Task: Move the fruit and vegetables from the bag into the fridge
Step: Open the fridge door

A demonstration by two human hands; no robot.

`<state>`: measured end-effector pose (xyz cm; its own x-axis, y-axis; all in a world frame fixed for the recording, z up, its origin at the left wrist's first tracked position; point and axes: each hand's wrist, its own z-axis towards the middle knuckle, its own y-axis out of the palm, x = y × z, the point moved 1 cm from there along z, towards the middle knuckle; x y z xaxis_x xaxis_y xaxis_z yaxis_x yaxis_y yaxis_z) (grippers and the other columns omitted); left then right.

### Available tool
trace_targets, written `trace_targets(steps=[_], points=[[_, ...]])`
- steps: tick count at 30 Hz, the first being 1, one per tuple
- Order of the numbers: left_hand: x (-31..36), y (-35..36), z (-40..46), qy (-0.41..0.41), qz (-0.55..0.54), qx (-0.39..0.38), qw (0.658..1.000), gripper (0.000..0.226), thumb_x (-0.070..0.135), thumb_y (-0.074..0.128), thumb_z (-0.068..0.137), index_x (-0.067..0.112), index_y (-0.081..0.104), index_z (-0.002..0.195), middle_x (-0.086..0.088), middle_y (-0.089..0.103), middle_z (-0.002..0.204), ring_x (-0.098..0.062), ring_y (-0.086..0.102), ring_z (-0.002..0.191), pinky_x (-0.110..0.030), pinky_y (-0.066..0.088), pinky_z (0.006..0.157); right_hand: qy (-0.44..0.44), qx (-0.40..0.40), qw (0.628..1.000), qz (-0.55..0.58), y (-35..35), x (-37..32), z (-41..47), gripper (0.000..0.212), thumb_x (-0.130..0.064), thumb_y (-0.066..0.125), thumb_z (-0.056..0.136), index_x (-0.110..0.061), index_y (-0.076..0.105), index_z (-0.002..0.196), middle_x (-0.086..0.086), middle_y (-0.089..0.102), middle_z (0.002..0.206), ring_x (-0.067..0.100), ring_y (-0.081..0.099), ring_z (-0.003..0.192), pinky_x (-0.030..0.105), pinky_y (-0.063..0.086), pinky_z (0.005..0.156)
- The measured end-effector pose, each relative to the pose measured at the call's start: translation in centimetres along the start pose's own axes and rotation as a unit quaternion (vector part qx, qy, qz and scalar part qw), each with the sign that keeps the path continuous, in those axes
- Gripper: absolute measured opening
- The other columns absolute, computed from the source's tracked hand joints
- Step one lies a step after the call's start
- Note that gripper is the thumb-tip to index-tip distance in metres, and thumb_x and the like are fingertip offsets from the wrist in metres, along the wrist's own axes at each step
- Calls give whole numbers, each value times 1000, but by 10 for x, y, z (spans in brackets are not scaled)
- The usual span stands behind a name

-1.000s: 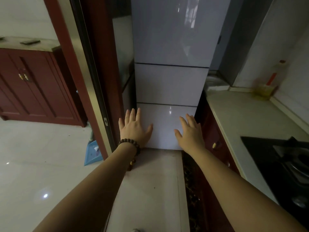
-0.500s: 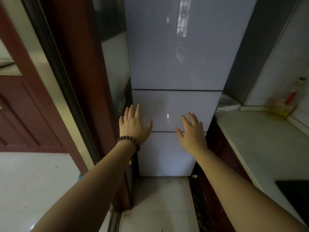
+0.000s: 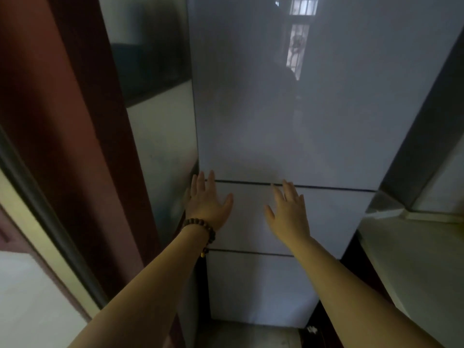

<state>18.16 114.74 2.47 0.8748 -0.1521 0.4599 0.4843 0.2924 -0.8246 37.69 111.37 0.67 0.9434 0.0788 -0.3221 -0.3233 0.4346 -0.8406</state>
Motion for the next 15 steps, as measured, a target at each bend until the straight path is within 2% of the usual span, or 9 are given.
trace_targets(steps=[4, 8, 13, 15], points=[[3, 9, 34, -9, -68, 51, 996, 100, 62, 54, 81, 21, -7, 149, -9, -5, 158, -25, -2, 145, -43, 10, 116, -11, -5, 1000, 1, 9, 11, 27, 55, -29, 53, 93, -10, 37, 142, 17, 21, 155, 32, 13, 144, 51, 13, 116], [4, 6, 85, -65, -229, 75, 968, 123, 63, 71, 66, 18, -9, 149, -15, 3, 157, -30, 9, 143, -44, 19, 114, -6, 9, 1000, 0, 12, 17, 42, 55, -34, 51, 88, -9, 45, 137, 21, 31, 149, 37, 23, 141, 56, 22, 112], [5, -1, 150, -106, -355, 76, 926, 128, 49, 83, 61, 24, -7, 149, -11, 11, 156, -28, 19, 141, -43, 25, 113, -9, 15, 1000, -5, 5, 18, 53, 56, -36, 49, 91, -13, 38, 142, 18, 25, 153, 32, 15, 144, 51, 10, 116], [0, 0, 165, -121, -399, 58, 907, 125, 47, 85, 58, 25, 2, 149, -7, 26, 152, -24, 31, 137, -40, 31, 111, -14, 20, 1000, -16, 1, 19, 55, 59, -40, 46, 89, -14, 38, 142, 17, 25, 153, 32, 16, 144, 51, 10, 115]])
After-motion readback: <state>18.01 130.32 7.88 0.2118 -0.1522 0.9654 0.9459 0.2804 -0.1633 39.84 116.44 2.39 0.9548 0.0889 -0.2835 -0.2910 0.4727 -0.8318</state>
